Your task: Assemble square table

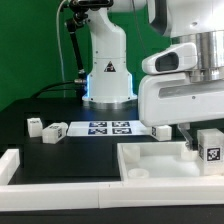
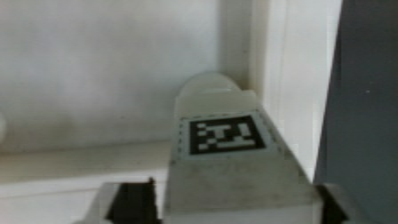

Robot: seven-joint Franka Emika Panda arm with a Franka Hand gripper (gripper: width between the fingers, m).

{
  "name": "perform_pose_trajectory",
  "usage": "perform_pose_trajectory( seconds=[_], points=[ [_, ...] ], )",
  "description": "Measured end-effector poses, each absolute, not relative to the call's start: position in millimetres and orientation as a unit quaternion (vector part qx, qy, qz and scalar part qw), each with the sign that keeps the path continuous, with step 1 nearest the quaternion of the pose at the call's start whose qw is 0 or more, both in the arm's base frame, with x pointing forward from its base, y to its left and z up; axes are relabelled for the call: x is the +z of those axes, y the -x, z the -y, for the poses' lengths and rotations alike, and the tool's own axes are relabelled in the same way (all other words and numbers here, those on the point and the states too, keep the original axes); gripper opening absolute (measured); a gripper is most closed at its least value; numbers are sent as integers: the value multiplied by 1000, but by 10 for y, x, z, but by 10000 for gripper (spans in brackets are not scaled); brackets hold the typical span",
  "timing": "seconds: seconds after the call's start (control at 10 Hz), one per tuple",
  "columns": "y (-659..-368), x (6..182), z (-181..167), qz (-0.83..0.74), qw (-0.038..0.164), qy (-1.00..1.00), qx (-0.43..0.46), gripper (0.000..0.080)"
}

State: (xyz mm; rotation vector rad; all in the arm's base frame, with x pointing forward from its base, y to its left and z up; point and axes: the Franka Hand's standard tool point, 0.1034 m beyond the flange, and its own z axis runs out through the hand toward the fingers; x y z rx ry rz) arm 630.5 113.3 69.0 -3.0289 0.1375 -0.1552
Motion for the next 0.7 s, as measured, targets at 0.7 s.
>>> perform_pose_trajectory(
  seconds=[0.7],
  points=[
    [-6261,673,-1154,-509,97,855,1,291]
  ],
)
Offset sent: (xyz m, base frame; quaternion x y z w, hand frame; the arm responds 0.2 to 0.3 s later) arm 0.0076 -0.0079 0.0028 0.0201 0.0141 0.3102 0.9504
